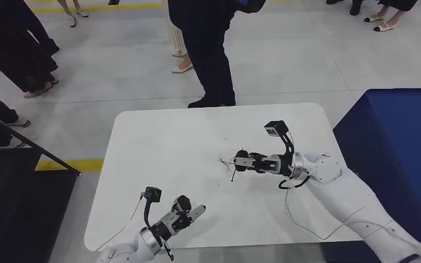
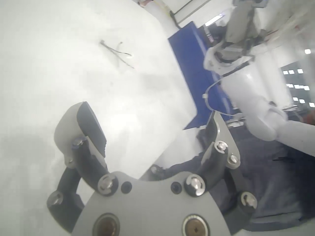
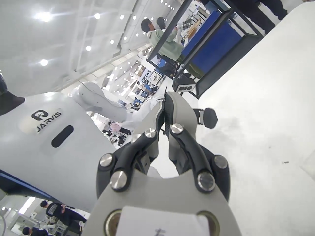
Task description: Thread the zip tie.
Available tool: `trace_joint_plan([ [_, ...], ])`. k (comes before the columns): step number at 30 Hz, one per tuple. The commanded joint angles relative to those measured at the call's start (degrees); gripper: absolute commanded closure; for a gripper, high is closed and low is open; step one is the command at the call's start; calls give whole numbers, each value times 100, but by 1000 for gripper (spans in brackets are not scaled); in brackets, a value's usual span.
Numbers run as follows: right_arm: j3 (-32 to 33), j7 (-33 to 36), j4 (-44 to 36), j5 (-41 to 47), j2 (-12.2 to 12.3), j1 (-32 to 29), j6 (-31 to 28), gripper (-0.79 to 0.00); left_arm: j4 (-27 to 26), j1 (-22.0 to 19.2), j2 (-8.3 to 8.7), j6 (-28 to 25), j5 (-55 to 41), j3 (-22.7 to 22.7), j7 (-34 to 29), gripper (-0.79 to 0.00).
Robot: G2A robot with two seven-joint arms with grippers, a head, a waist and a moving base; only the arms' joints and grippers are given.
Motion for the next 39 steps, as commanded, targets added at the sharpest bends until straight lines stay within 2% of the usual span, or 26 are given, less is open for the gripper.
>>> trace_joint_plan([
  [1, -49, -32, -22, 9, -38, -41, -12, 0, 85, -82, -27, -195, -1047, 163, 109, -785],
  [5, -125, -91, 12, -69, -116, -79, -74, 0, 346, -231, -111, -463, -1901, 629, 311, -785],
  [11, -222, -193, -2, -278, -217, -173, -164, 0, 774, -497, -220, -831, -1611, 1101, 918, -785],
  [13, -255, -276, -6, -375, -254, -199, -178, 0, 865, -555, -250, -928, -1551, 1232, 1049, -699],
  [17, -364, -442, 58, -536, -341, -230, -83, 0, 956, -619, -285, -1162, -1315, 1406, 1203, -662],
  [22, -438, -544, 128, -726, -429, -223, 8, 0, 942, -579, -315, -1349, -894, 1437, 1687, -622],
  [24, -436, -543, 137, -748, -451, -236, 12, 0, 944, -574, -326, -1367, -819, 1444, 1826, -542],
  [27, -411, -474, 146, -753, -469, -253, 13, 0, 974, -597, -347, -1286, -809, 1489, 1969, -502],
  [29, -385, -429, 151, -742, -478, -266, 15, 0, 1002, -637, -361, -1241, -816, 1515, 2032, -385],
  [31, -354, -391, 157, -731, -487, -276, 20, 0, 1035, -666, -373, -1226, -795, 1546, 2076, -323],
  [35, -304, -307, 161, -715, -505, -288, 45, 0, 1096, -695, -398, -1181, -704, 1605, 2212, -249],
  [39, -260, -235, 171, -718, -526, -292, 60, 0, 1135, -733, -415, -1148, -718, 1624, 2277, -43],
])
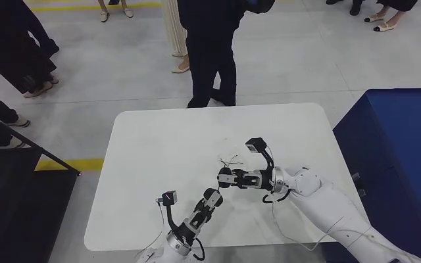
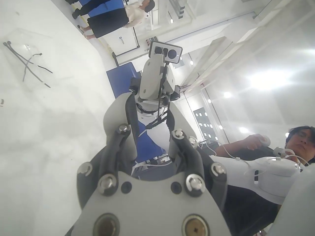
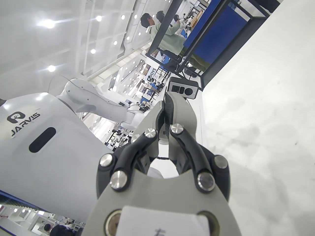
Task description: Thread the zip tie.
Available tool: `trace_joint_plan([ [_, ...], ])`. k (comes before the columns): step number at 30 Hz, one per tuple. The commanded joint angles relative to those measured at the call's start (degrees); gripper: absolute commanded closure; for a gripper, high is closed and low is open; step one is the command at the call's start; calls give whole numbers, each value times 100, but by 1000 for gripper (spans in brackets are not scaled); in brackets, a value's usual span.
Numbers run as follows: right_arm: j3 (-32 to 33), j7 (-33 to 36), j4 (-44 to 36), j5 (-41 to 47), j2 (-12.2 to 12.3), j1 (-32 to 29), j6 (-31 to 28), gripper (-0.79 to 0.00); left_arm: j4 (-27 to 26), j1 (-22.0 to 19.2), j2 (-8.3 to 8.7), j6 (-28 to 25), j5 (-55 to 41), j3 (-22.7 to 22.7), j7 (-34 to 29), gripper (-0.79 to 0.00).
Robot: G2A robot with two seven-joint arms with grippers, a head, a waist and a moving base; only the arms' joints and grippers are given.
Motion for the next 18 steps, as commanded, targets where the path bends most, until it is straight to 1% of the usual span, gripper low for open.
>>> trace_joint_plan([
  [1, 19, 26, 7, -3, -11, -2, 9, 0, 11, -7, -4, -5, -10, -6, 27, 0],
  [6, 63, 86, 30, -18, -42, -3, 35, 0, 23, 11, -1, -13, -82, -51, -5, 0],
  [7, 70, 90, 41, -43, -48, 1, 56, -237, 22, 15, 2, -3, -114, -71, -26, 0],
  [8, 75, 87, 44, -59, -50, 5, 58, -785, 27, 26, 4, 12, -174, -87, -50, 0],
  [13, 75, 87, 44, -59, -50, 5, 58, -785, 33, 31, 5, 26, -211, -92, -56, 0],
  [15, 187, -94, 80, -59, -33, -19, 284, -785, 4, 7, 6, 33, -136, -145, 7, 0],
  [16, 287, -120, 81, 43, -11, -40, 424, -785, -76, -11, 17, -8, 265, -266, 173, 0],
  [17, 373, 5, 94, 236, 19, -75, 665, -785, -185, 35, 29, -101, 860, -377, 432, 0],
  [18, 473, 218, 132, 438, 59, -82, 1012, -785, -317, 123, 33, -146, 1556, -505, 876, 0],
])
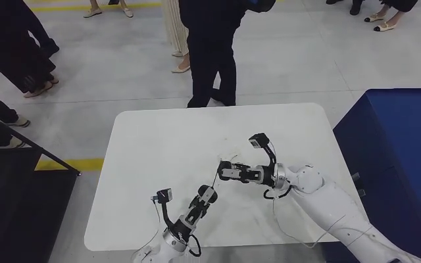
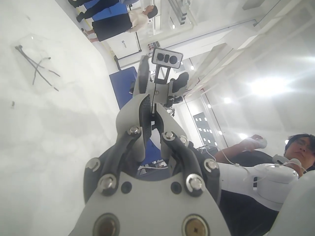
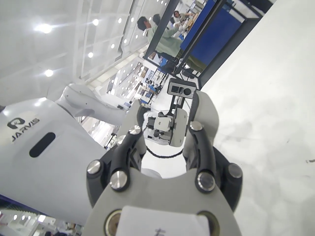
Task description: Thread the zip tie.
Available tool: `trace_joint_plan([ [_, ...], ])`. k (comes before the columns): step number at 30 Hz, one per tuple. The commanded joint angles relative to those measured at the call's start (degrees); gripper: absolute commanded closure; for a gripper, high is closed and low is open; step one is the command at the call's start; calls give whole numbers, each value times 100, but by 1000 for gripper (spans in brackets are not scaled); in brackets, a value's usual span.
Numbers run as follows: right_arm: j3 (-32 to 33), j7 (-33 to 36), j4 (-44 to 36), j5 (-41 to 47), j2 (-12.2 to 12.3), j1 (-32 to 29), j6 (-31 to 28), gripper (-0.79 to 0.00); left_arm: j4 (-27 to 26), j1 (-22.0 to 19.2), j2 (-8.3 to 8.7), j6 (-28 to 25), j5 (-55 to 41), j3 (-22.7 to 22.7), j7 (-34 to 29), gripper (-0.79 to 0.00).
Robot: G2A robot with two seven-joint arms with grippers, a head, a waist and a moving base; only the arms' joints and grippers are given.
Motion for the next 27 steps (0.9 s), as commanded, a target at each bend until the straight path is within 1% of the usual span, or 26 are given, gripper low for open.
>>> trace_joint_plan([
  [1, 241, 458, 42, 475, 78, -9, 673, -785, -275, 207, 3, -64, 2013, -239, 1051, 0],
  [2, 348, 738, 41, 753, 116, -41, 995, -785, -412, 322, -2, -9, 2809, -291, 1585, 0],
  [3, 442, 1062, 53, 981, 156, -55, 1390, -785, -522, 433, -8, 156, 3645, -328, 2159, 0],
  [4, 499, 1253, 75, 1046, 183, -51, 1654, -785, -575, 503, -14, 300, 4168, -325, 2546, 0],
  [5, 578, 1547, 118, 1104, 232, -50, 2238, -785, -607, 612, -24, 620, 5117, -276, 3230, 0],
  [6, 661, 1722, 53, 1187, 260, -24, 2545, -785, -594, 653, -29, 917, 5765, -241, 3693, 0],
  [7, 752, 1772, 22, 1279, 276, -24, 2606, -785, -581, 662, -32, 1039, 5963, -231, 3850, 0],
  [13, 752, 1772, 22, 1279, 276, -24, 2606, -785, -581, 662, -32, 1039, 5963, -231, 3850, 0],
  [14, 642, 1917, -55, 1364, 265, -94, 2951, -785, -581, 662, -32, 1039, 5963, -231, 3850, 0],
  [15, 587, 2160, -113, 1511, 259, -71, 3363, -785, -605, 615, -22, 1082, 6217, -251, 3781, 0],
  [16, 572, 2362, -107, 1583, 259, -27, 3646, -785, -674, 528, 3, 1482, 7155, -312, 3699, 0],
  [17, 543, 2548, -74, 1601, 263, 10, 3956, -785, -710, 566, 9, 2008, 7904, -282, 3805, 0],
  [19, 568, 2861, -9, 1805, 269, 56, 4406, -785, -683, 671, 9, 2976, 9062, -153, 4027, 0],
  [20, 568, 3035, 33, 1862, 277, 76, 4672, -785, -640, 713, 5, 3357, 9462, -84, 4074, 0],
  [22, 636, 3340, 98, 1927, 300, 131, 4934, -785, -555, 730, 0, 3819, 10039, 30, 4060, 0],
  [24, 690, 3400, 141, 1976, 322, 137, 5149, -785, -458, 708, 1, 4233, 10581, 76, 3984, 0],
  [26, 725, 3400, 141, 2192, 340, 92, 5403, -785, -344, 674, 7, 4423, 11047, 135, 3876, 0],
  [27, 694, 3400, 150, 2345, 348, 65, 5404, -785, -286, 648, 14, 4416, 11296, 172, 3803, 0],
])
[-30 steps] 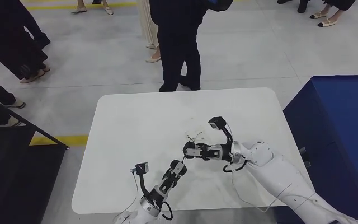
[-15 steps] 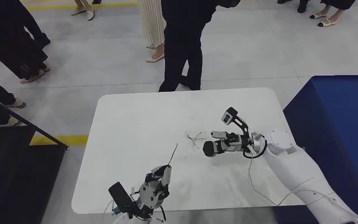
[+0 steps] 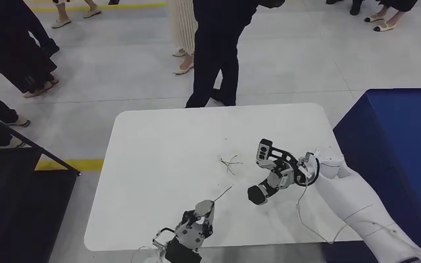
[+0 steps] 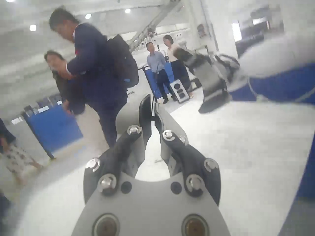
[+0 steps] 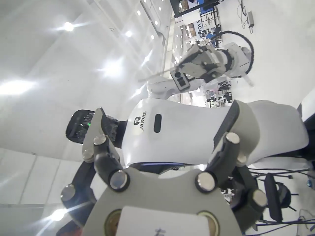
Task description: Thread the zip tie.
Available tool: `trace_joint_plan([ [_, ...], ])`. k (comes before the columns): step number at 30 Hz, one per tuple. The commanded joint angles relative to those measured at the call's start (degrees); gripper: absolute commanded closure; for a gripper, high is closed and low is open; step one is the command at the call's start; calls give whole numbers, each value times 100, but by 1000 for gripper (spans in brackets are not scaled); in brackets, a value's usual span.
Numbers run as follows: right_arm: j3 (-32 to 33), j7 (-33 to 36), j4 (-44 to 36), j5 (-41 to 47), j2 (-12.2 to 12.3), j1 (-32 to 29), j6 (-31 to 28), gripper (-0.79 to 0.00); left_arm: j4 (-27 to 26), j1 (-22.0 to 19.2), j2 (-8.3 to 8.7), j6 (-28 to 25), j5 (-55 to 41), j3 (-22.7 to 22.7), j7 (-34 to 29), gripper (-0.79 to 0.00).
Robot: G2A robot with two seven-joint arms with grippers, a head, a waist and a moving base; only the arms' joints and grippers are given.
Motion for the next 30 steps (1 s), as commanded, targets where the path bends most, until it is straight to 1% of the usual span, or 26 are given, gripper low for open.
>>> trace_joint_plan([
  [1, -55, -15, 30, 188, 23, -5, 49, -785, 105, -44, 14, -37, 908, 83, -142, 0],
  [2, -44, -148, 114, -56, 44, 68, 76, -785, 92, -57, 9, -53, 890, 115, -226, 0],
  [3, -1, -465, 138, -303, 48, 122, -113, -785, 59, -62, -1, -61, 734, 142, -248, 0],
  [8, -18, -507, 126, -335, 47, 107, -106, -785, 59, -62, -1, -61, 734, 142, -248, 0],
  [9, -88, -556, 15, -434, 39, 62, -63, -785, 69, -91, -3, -84, 693, 134, -316, 0],
  [10, -106, -632, -10, -458, 33, 39, -22, -785, 90, -138, 0, 55, 813, 90, -379, 0],
  [12, -152, -716, -79, -486, 17, 21, 56, -785, 149, -122, -1, 623, 1463, 67, -709, 0],
  [14, -234, -527, -132, -536, 8, 26, 206, -785, 108, -59, -18, 982, 1986, 168, -1085, 0],
  [16, -244, -422, -139, -588, 6, 39, 207, -785, 49, -26, -29, 1228, 2515, 228, -1469, 0],
  [18, -231, -418, -136, -606, 4, 39, 190, -785, -6, 23, -42, 1254, 2909, 364, -1745, 0],
  [19, -233, -473, -145, -654, 3, 38, 193, -699, -48, 35, -50, 1263, 3044, 423, -1873, 0],
  [22, -286, -725, -212, -877, -10, 34, 166, -560, -102, 39, -67, 1183, 3331, 571, -2138, 0],
  [24, -322, -838, -261, -924, -27, 22, 147, -409, -117, 13, -80, 1122, 3458, 640, -2313, 0],
  [25, -348, -835, -286, -950, -34, 20, 163, -376, -128, -2, -86, 1089, 3494, 678, -2375, 0],
  [30, -461, -810, -385, -1220, -51, 27, 176, -385, -173, -57, -102, 1016, 3497, 716, -2667, 0],
])
